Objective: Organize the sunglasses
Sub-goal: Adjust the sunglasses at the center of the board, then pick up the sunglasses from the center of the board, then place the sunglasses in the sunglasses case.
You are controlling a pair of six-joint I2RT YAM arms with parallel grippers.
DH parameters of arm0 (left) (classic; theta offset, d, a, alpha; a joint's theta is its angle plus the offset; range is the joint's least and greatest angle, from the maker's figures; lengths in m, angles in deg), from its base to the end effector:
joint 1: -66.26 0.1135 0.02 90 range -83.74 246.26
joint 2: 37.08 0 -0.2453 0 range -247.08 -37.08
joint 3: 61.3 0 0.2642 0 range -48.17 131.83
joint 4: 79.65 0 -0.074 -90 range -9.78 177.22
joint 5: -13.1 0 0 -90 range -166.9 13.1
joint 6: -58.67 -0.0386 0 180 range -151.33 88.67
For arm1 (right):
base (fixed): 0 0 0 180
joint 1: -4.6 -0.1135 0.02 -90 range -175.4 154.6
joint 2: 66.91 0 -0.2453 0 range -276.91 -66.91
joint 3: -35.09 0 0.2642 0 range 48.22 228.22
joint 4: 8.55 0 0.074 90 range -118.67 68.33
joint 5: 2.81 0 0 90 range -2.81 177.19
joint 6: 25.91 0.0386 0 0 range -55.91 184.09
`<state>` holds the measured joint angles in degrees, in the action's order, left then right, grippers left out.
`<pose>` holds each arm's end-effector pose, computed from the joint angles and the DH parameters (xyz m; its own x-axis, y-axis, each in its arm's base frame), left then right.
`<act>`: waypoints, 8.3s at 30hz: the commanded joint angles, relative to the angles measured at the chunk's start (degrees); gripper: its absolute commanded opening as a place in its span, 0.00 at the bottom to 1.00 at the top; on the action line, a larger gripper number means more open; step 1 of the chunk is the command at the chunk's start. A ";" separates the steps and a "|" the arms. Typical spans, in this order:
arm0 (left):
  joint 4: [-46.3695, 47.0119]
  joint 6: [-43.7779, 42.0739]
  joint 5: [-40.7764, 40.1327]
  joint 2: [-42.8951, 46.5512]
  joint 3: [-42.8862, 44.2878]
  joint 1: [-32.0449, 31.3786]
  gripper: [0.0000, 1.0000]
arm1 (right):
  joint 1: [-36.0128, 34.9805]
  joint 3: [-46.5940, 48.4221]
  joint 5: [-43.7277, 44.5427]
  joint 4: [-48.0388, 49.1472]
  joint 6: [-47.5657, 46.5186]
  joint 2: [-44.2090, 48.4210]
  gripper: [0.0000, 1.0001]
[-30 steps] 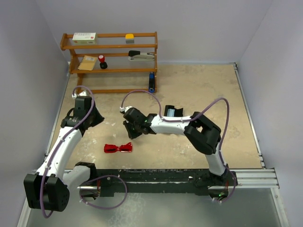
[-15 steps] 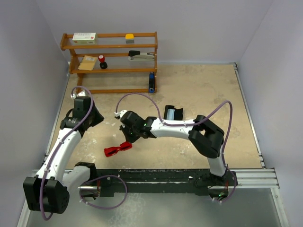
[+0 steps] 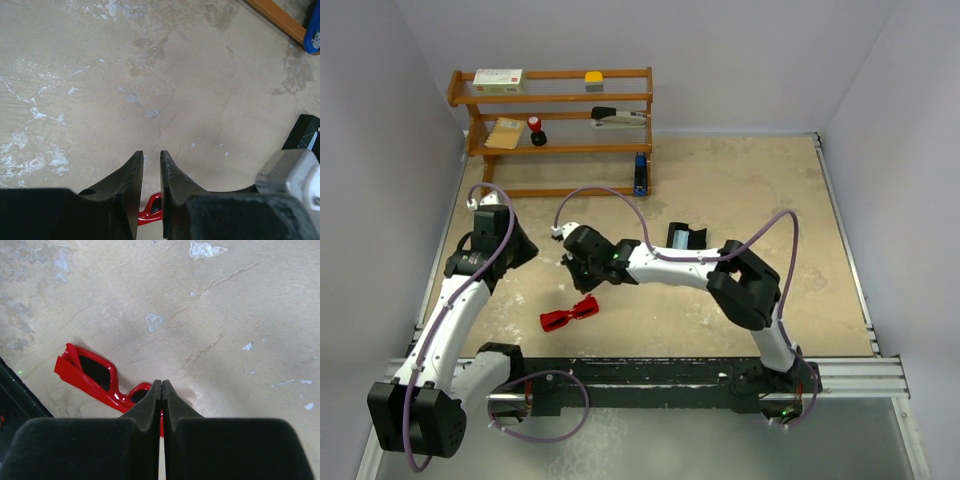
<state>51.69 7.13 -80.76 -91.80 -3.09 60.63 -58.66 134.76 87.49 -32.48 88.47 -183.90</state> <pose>0.2205 -0.0191 0.2500 -0.5842 -0.5660 -0.5817 -0.3993 0.8244 -0.4011 0.2108 0.4180 0.1792 -0.6381 -0.3491 -0.6862 -0.6893 0.6561 0.3072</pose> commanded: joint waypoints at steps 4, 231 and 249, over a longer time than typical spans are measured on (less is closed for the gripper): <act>0.46 0.47 -1.23 0.89 0.96 0.27 0.17 | 0.23 1.19 -0.31 0.42 -0.80 -2.39 0.00; 15.62 9.68 -9.67 -27.97 10.50 -20.65 0.43 | 31.89 -33.12 4.25 16.94 16.55 20.14 0.00; 16.45 10.15 -9.23 -28.04 10.12 -20.96 0.43 | 31.89 -33.16 8.14 12.17 14.73 24.92 0.27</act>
<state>66.59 16.70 -89.35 -121.35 5.13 40.22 -27.08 100.71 93.76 -18.89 104.41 -162.52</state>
